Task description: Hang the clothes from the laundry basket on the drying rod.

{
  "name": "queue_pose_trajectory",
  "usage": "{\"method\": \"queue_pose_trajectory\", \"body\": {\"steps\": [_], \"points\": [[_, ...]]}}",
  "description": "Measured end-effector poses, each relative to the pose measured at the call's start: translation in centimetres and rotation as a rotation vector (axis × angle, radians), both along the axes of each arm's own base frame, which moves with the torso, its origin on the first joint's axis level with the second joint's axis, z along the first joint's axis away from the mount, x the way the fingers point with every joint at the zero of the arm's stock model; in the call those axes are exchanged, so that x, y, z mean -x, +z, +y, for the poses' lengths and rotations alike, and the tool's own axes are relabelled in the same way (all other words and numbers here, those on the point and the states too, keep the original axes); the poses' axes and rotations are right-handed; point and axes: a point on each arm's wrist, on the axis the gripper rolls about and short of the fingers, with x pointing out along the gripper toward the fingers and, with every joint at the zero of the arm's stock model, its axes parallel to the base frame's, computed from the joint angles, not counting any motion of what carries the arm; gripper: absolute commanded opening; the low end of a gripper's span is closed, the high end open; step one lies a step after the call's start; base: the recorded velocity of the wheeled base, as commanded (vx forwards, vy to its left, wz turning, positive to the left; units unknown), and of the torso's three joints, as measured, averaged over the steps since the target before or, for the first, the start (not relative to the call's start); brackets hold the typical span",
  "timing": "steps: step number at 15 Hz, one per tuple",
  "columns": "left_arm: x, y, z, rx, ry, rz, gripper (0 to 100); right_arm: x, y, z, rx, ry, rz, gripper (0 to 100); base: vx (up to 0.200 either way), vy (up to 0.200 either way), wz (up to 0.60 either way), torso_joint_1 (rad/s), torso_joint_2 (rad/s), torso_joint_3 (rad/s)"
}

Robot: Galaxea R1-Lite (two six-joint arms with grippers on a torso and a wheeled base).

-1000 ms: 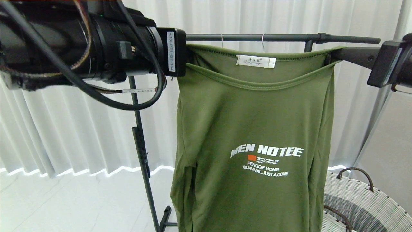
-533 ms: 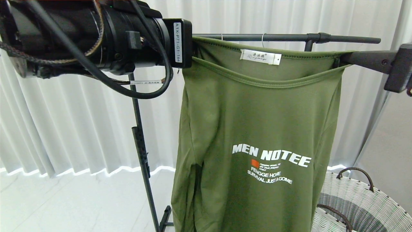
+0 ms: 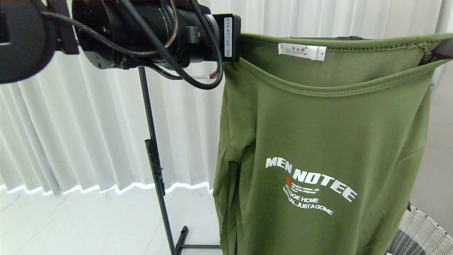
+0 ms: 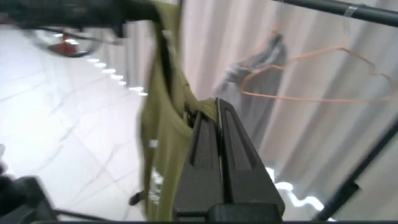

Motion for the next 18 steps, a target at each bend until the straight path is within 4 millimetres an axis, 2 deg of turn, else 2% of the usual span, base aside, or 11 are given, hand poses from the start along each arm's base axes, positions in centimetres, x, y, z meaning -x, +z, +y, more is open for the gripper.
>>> {"method": "queue_pose_trajectory", "body": {"steps": [5,8,11,15,18], "points": [[-0.8,-0.9,-0.7,-0.023,0.0,0.027,0,0.3,0.1,-0.2,-0.006,0.011,-0.006,0,0.0,0.0,0.0,0.0,0.0,0.0],[0.1,-1.3,0.1,-0.055,-0.002,0.064,0,0.0,0.1,-0.3,-0.004,-0.021,-0.004,0,0.0,0.0,0.0,0.0,0.0,0.0],[3.0,-0.9,2.4,-0.085,-0.038,0.107,0,-1.5,0.0,-0.4,0.004,-0.094,0.004,0,0.0,0.0,0.0,0.0,0.0,0.0],[9.0,0.8,6.0,-0.081,-0.144,0.113,0,-4.7,0.2,0.6,-0.011,-0.147,-0.012,0,0.0,0.0,0.0,0.0,0.0,0.0],[12.6,1.7,7.0,-0.055,-0.24,0.076,0,-6.9,0.6,1.8,-0.006,-0.15,-0.005,0,0.0,0.0,0.0,0.0,0.0,0.0]]}}
